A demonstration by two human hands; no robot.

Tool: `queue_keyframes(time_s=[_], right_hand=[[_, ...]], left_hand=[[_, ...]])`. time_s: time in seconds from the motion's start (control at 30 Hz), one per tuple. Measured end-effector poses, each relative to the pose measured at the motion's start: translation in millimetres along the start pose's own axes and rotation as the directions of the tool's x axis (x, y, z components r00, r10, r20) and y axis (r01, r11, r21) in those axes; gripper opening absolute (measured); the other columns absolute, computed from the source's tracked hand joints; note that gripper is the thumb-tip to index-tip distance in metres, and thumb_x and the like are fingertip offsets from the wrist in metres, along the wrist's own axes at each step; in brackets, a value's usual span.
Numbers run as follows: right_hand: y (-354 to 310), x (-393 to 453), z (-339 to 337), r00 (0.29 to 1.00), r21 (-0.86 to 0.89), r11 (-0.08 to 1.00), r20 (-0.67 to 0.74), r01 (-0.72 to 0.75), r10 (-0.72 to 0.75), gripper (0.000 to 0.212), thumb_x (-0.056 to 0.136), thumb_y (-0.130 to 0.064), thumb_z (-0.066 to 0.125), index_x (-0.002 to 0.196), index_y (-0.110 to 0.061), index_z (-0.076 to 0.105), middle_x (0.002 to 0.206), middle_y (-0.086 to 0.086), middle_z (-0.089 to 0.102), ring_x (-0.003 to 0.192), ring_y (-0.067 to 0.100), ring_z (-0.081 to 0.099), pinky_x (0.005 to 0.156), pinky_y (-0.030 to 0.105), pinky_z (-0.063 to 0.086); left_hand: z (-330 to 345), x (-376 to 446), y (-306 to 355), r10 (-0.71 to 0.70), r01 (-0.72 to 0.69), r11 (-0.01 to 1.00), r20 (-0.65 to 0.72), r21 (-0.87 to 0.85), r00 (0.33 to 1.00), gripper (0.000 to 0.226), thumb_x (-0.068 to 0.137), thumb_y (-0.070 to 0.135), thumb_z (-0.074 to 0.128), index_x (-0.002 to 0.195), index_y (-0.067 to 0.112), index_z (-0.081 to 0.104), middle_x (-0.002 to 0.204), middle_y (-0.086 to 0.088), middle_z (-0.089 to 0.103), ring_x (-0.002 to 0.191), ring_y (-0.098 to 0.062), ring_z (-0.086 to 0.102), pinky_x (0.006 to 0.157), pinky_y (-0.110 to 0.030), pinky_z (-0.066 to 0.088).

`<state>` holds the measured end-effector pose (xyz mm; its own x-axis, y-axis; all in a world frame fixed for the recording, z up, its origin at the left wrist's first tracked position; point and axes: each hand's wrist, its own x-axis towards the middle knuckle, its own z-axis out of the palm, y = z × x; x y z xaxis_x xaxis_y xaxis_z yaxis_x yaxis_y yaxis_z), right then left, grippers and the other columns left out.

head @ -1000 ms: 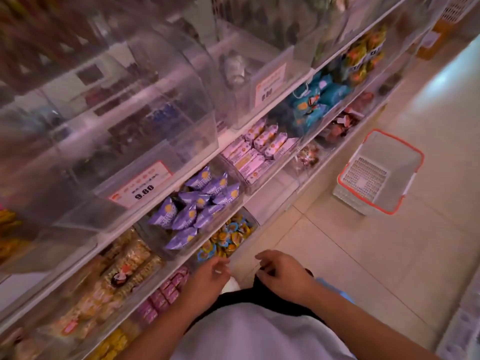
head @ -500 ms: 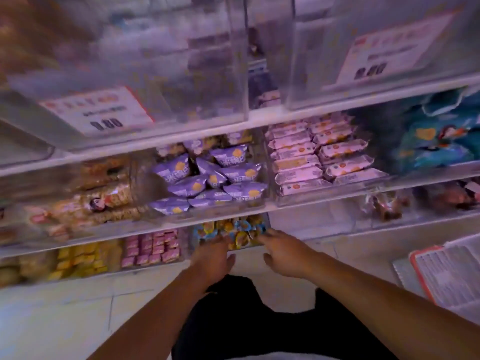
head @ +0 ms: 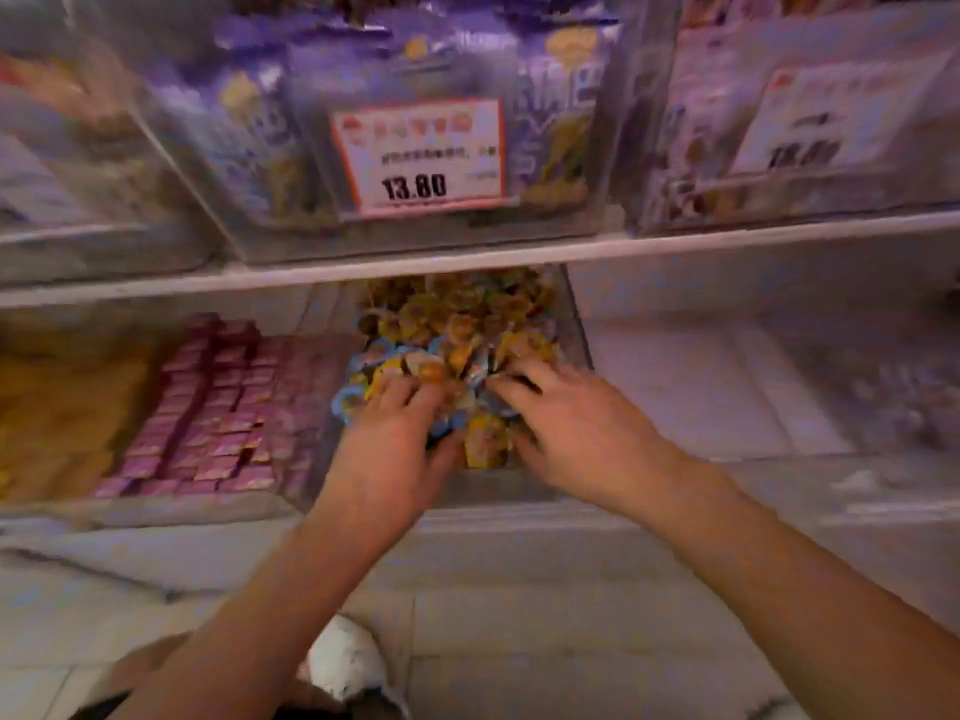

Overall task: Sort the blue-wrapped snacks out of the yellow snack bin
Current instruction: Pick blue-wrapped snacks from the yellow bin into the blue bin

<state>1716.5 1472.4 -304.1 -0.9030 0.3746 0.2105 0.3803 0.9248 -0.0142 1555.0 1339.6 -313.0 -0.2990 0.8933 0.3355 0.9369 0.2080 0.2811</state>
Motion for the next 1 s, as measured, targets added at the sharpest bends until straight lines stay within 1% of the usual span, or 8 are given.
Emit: queue_keyframes(time_s=[0.1, 0.23, 0.37, 0.6, 0.7, 0.8, 0.87, 1.0], right_hand=[[-10, -8, -3, 0.999, -0.008, 0.999, 0.011, -0.053, 0.053, 0.054, 0.090, -0.039, 0.054, 0.142, -0.023, 0.048, 0.139, 0.002, 0.051, 0.124, 0.030, 0.051, 0.099, 0.041, 0.043], [-14, -10, -10, 0.995, 0.059, 0.994, 0.026, -0.095, 0.093, 0.055, 0.091, -0.035, 0.059, 0.144, -0.025, 0.048, 0.144, 0.000, 0.050, 0.131, 0.025, 0.048, 0.105, 0.036, 0.038], [-18, -14, -14, 0.986, 0.084, 0.985, 0.086, -0.148, 0.141, 0.043, 0.092, -0.029, 0.057, 0.135, -0.022, 0.057, 0.131, 0.002, 0.057, 0.121, 0.026, 0.055, 0.104, 0.035, 0.041], [-18, -2, -1, 0.985, 0.138, 0.976, 0.069, -0.169, 0.161, 0.046, 0.088, -0.026, 0.060, 0.134, -0.022, 0.055, 0.140, 0.002, 0.048, 0.116, 0.031, 0.058, 0.098, 0.040, 0.048], [-16, 0, 3, 0.985, 0.147, 0.976, 0.086, -0.159, 0.148, 0.049, 0.089, -0.025, 0.059, 0.137, -0.024, 0.052, 0.139, 0.002, 0.047, 0.111, 0.031, 0.060, 0.095, 0.042, 0.050], [-15, 6, 0, 0.980, 0.181, 0.968, 0.123, -0.174, 0.154, 0.049, 0.090, -0.020, 0.058, 0.138, -0.025, 0.051, 0.139, 0.001, 0.044, 0.115, 0.030, 0.058, 0.097, 0.043, 0.048], [-14, 11, -4, 0.979, 0.223, 0.956, 0.114, -0.193, 0.171, 0.044, 0.089, -0.016, 0.060, 0.132, -0.024, 0.059, 0.135, 0.001, 0.049, 0.115, 0.027, 0.058, 0.099, 0.038, 0.046], [-6, 13, -12, 0.965, 0.348, 0.901, 0.045, -0.259, 0.260, 0.041, 0.082, -0.009, 0.072, 0.120, -0.024, 0.071, 0.119, -0.004, 0.061, 0.107, 0.017, 0.059, 0.088, 0.007, 0.032]], left_hand=[[-8, -9, -3, -0.073, 0.073, 0.996, 0.020, -0.042, 0.997, 0.042, 0.081, 0.022, 0.074, 0.121, 0.022, 0.063, 0.115, -0.008, 0.062, 0.099, -0.035, 0.063, 0.080, -0.042, 0.053], [-20, -19, -11, -0.005, 0.005, 1.000, 0.041, -0.002, 0.999, 0.041, 0.084, 0.029, 0.071, 0.124, 0.025, 0.063, 0.118, -0.003, 0.064, 0.103, -0.033, 0.064, 0.084, -0.041, 0.052], [-23, -16, -10, -0.006, 0.007, 1.000, 0.041, -0.016, 0.999, 0.039, 0.087, 0.037, 0.067, 0.125, 0.027, 0.063, 0.119, 0.000, 0.063, 0.108, -0.025, 0.062, 0.089, -0.038, 0.049], [14, 11, -5, 0.005, -0.003, 0.997, 0.024, -0.071, 1.000, 0.044, 0.088, 0.045, 0.061, 0.130, 0.032, 0.060, 0.126, 0.005, 0.064, 0.114, -0.024, 0.057, 0.098, -0.040, 0.045], [22, 24, -10, 0.089, -0.087, 0.996, 0.054, -0.024, 0.995, 0.047, 0.092, 0.046, 0.056, 0.137, 0.035, 0.053, 0.130, 0.005, 0.057, 0.115, -0.024, 0.053, 0.100, -0.042, 0.042], [18, 32, -13, 0.113, -0.104, 0.991, 0.109, -0.082, 0.988, 0.043, 0.091, 0.040, 0.064, 0.133, 0.035, 0.058, 0.125, 0.003, 0.055, 0.112, -0.023, 0.053, 0.097, -0.039, 0.044], [11, 35, -16, 0.105, -0.083, 0.980, 0.110, -0.183, 0.988, 0.033, 0.088, 0.034, 0.071, 0.120, 0.030, 0.066, 0.117, 0.004, 0.058, 0.111, -0.020, 0.055, 0.095, -0.036, 0.046], [1, 36, -19, -0.016, 0.023, 0.946, 0.023, -0.324, 1.000, 0.017, 0.085, 0.028, 0.074, 0.095, 0.036, 0.062, 0.094, 0.023, 0.058, 0.091, 0.003, 0.056, 0.074, -0.021, 0.044]])
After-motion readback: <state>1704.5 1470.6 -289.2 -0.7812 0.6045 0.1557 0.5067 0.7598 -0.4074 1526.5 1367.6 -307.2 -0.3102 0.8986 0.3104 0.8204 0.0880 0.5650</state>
